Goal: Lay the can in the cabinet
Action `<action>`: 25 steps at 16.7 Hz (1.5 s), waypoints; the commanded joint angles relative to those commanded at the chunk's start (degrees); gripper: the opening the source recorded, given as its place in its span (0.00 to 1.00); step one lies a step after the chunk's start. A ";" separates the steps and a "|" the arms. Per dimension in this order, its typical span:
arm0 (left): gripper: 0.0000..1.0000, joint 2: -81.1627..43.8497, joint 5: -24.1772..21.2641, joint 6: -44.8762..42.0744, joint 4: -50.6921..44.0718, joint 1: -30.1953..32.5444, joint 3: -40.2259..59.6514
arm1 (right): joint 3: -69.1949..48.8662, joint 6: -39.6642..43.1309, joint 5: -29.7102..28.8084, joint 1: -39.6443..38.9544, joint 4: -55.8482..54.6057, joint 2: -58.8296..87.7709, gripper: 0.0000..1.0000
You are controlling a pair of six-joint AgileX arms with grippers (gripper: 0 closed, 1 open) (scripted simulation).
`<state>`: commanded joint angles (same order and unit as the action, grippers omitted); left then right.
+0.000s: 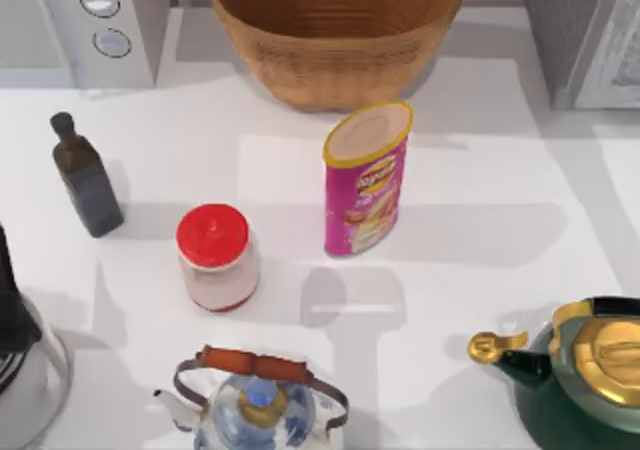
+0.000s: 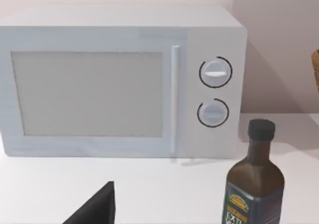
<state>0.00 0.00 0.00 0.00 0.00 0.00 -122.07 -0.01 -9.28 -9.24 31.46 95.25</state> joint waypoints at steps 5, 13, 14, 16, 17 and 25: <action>1.00 0.00 0.00 0.00 0.00 0.00 0.00 | -24.19 -1.02 1.37 2.13 4.85 15.55 0.00; 1.00 0.00 0.00 0.00 0.00 0.00 0.00 | -35.81 -1.00 2.15 3.70 7.46 24.24 0.00; 1.00 0.00 0.00 0.00 0.00 0.00 0.00 | -35.81 -1.00 2.15 3.70 7.46 24.24 0.00; 1.00 0.00 0.00 0.00 0.00 0.00 0.00 | -35.81 -1.00 2.15 3.70 7.46 24.24 0.08; 1.00 0.00 0.00 0.00 0.00 0.00 0.00 | -35.81 -1.00 2.15 3.70 7.46 24.24 0.15; 1.00 0.00 0.00 0.00 0.00 0.00 0.00 | -35.81 -1.00 2.15 3.70 7.46 24.24 0.75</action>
<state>0.00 0.00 0.00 0.00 0.00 0.00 -157.89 -1.00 -7.13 -5.54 38.92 119.49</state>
